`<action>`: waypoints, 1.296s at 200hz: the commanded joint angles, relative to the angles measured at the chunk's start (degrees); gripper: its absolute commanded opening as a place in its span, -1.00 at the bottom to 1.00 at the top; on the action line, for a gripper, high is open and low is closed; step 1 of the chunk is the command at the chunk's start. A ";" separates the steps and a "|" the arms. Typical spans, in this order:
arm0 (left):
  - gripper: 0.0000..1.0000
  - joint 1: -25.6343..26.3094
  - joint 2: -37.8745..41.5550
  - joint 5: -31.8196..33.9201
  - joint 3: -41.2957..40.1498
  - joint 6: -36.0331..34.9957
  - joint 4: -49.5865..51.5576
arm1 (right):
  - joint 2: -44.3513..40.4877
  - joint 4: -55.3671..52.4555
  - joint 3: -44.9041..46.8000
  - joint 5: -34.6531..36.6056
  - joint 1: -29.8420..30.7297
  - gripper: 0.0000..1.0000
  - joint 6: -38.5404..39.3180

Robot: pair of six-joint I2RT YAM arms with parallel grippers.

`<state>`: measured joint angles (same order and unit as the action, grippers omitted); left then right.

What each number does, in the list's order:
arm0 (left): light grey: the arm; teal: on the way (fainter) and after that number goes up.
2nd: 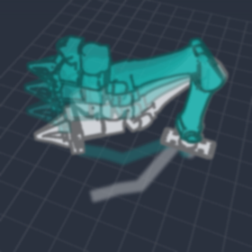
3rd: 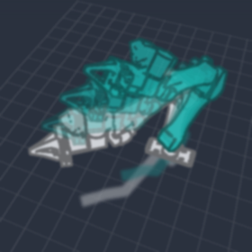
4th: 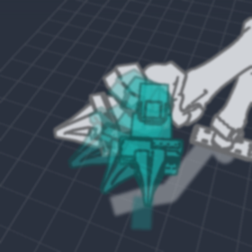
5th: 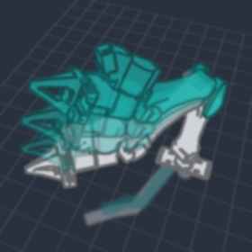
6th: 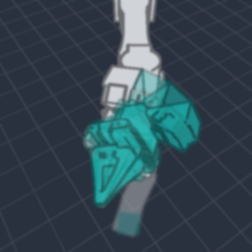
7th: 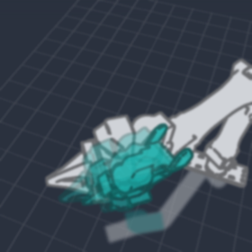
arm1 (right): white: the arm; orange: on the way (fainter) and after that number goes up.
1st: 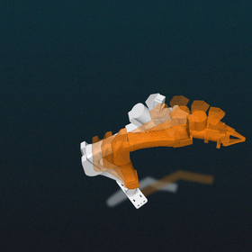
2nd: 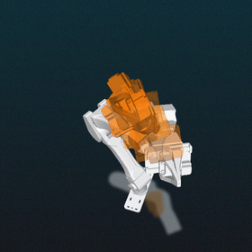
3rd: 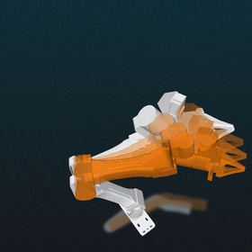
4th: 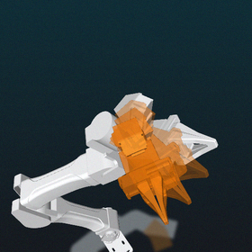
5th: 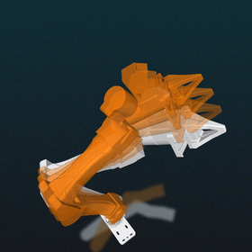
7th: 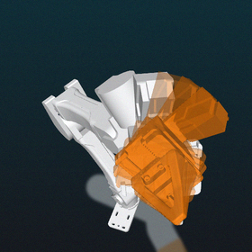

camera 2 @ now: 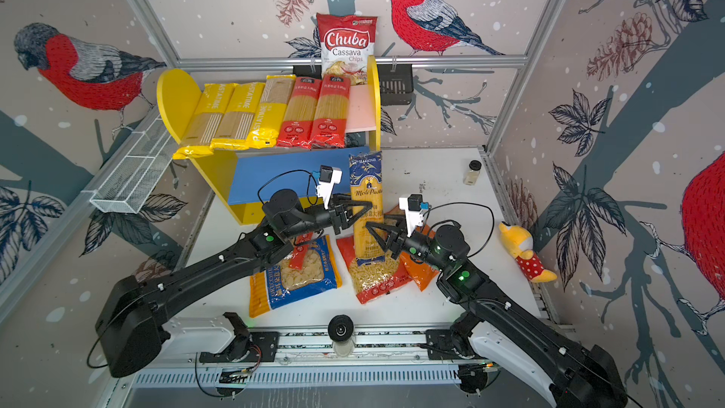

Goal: Arrange pasta packages on shelves
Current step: Pick up the pasta bag.

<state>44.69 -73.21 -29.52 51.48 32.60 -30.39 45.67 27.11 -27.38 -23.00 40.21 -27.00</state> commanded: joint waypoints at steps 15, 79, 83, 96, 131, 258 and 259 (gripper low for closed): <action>-1.00 -0.45 1.89 3.42 3.00 -3.28 -4.06 | 0.19 3.40 0.70 -0.62 -1.27 0.33 -2.52; -1.00 -3.27 1.20 5.66 12.67 -5.94 -3.66 | 2.94 11.92 3.65 -4.89 -3.56 0.67 -12.32; -1.00 -3.44 0.95 5.45 13.17 -5.79 -3.78 | 3.20 12.20 3.50 -4.99 -3.58 0.67 -12.80; -1.00 -3.81 0.33 5.18 14.74 -5.32 -3.90 | 3.96 13.25 2.95 -5.21 -3.51 0.67 -14.74; -1.00 -6.37 -2.09 2.54 18.11 0.42 -5.14 | 4.90 20.11 1.98 -5.21 -3.21 0.65 -20.76; -1.00 -12.17 -5.72 -3.84 17.42 18.64 -18.11 | 16.88 38.81 -1.62 -0.97 -3.46 0.50 -32.40; -1.00 -12.17 -5.72 -3.82 17.38 18.68 -18.11 | 16.94 38.81 -1.63 -0.89 -3.47 0.50 -32.40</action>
<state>32.67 -79.20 -31.64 68.27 48.27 -39.09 61.34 61.36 -28.29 -27.11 37.10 -57.89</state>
